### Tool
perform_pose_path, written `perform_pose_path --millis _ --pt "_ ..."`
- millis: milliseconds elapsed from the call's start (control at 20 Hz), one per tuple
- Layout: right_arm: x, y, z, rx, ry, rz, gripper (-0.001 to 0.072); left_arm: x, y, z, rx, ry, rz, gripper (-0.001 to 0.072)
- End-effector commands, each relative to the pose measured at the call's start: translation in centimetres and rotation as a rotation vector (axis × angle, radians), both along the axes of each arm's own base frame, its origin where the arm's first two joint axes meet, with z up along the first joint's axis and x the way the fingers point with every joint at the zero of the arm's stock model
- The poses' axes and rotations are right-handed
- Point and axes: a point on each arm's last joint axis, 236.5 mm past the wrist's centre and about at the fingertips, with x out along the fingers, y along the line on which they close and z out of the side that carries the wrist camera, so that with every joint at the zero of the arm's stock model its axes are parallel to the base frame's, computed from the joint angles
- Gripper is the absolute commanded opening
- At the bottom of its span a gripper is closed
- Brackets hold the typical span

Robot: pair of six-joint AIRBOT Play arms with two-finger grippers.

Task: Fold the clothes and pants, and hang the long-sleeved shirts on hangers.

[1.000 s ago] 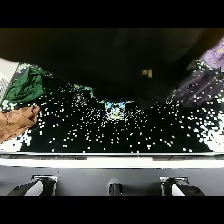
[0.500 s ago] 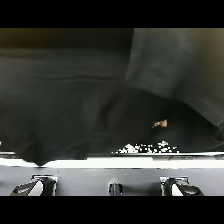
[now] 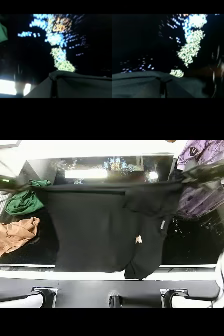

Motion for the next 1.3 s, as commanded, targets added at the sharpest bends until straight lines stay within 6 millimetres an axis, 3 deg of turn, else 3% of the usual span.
perform_pose_path --millis 0,100,200,300,400,550,950,1250 --pt "6.2 1.3 -10.5 0.068 0.063 -0.012 0.0028 6.5 -0.8 -9.9 -0.004 0.045 -0.008 0.001" --pt "9.1 2.0 -12.9 0.066 0.012 -0.029 0.0028 9.8 -0.9 -11.1 0.003 -0.013 -0.002 0.0011" --pt "11.1 2.4 -13.5 0.042 -0.054 -0.038 0.0028 12.2 -0.7 -10.8 0.009 -0.073 0.005 0.001" --pt "12.2 2.5 -13.0 0.006 -0.106 -0.04 0.0028 13.2 -0.5 -10.3 0.013 -0.107 0.01 0.0011" --pt "12.0 2.5 -13.0 0.005 -0.1 -0.036 0.0028 13.0 -0.5 -10.5 0.018 -0.095 0.001 0.0011" --pt "9.6 2.6 -14.6 -0.014 0.017 0.0 0.0028 10.5 -1.1 -12.7 0.006 0.04 -0.035 0.0011" --pt "0.8 1.3 -19.8 -0.101 0.41 0.083 0.0028 0.1 -2.2 -18.4 -0.015 0.506 -0.099 0.0012" --pt "-2.3 1.5 -23.2 -0.09 0.53 0.092 0.0029 -3.5 -3.8 -22.3 -0.03 0.644 -0.13 0.0013"
